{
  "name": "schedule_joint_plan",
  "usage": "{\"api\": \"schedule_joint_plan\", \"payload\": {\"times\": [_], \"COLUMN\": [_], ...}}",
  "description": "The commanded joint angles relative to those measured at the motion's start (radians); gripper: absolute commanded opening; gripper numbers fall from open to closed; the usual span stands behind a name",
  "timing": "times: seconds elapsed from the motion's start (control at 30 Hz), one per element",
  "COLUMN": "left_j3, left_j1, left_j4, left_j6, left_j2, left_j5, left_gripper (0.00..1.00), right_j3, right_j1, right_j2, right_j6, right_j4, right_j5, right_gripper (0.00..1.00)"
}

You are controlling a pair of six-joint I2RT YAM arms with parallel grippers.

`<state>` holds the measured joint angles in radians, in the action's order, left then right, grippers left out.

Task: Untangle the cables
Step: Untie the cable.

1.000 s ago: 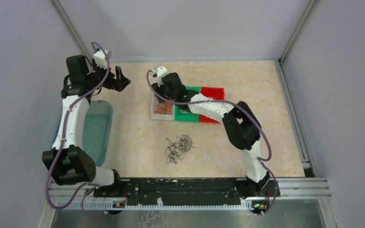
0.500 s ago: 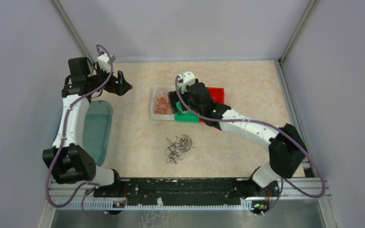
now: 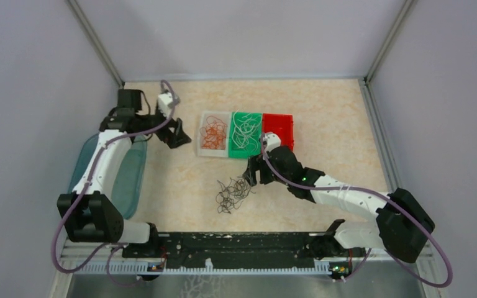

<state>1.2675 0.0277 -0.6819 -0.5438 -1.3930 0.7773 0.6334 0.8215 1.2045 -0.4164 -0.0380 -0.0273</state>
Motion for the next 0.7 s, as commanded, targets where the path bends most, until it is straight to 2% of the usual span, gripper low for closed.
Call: {"api": "schedule_joint_plan", "payload": {"times": [0.0, 0.13, 0.3, 0.47, 0.67], "left_j3": [-0.132, -0.227, -0.231, -0.199, -0.191], "left_j1": [-0.257, -0.437, -0.587, -0.677, -0.741], "left_j4": [-0.09, -0.038, 0.025, 0.077, 0.081], "left_j6": [-0.097, -0.021, 0.112, 0.226, 0.295], "left_j2": [0.073, 0.075, -0.006, -0.096, -0.216], "left_j5": [-0.065, -0.112, -0.175, -0.239, -0.334], "left_gripper": [0.99, 0.99, 0.99, 0.98, 0.89], "right_j3": [-0.062, -0.081, -0.092, -0.085, -0.069], "right_j1": [0.012, 0.01, 0.001, -0.005, -0.005], "right_j2": [-0.061, -0.098, -0.175, -0.24, -0.275], "right_j6": [-0.121, -0.126, -0.122, -0.122, -0.121], "right_j4": [-0.082, -0.025, 0.036, 0.083, 0.122], "right_j5": [0.005, -0.081, -0.173, -0.258, -0.348], "right_gripper": [0.73, 0.69, 0.68, 0.68, 0.68]}}
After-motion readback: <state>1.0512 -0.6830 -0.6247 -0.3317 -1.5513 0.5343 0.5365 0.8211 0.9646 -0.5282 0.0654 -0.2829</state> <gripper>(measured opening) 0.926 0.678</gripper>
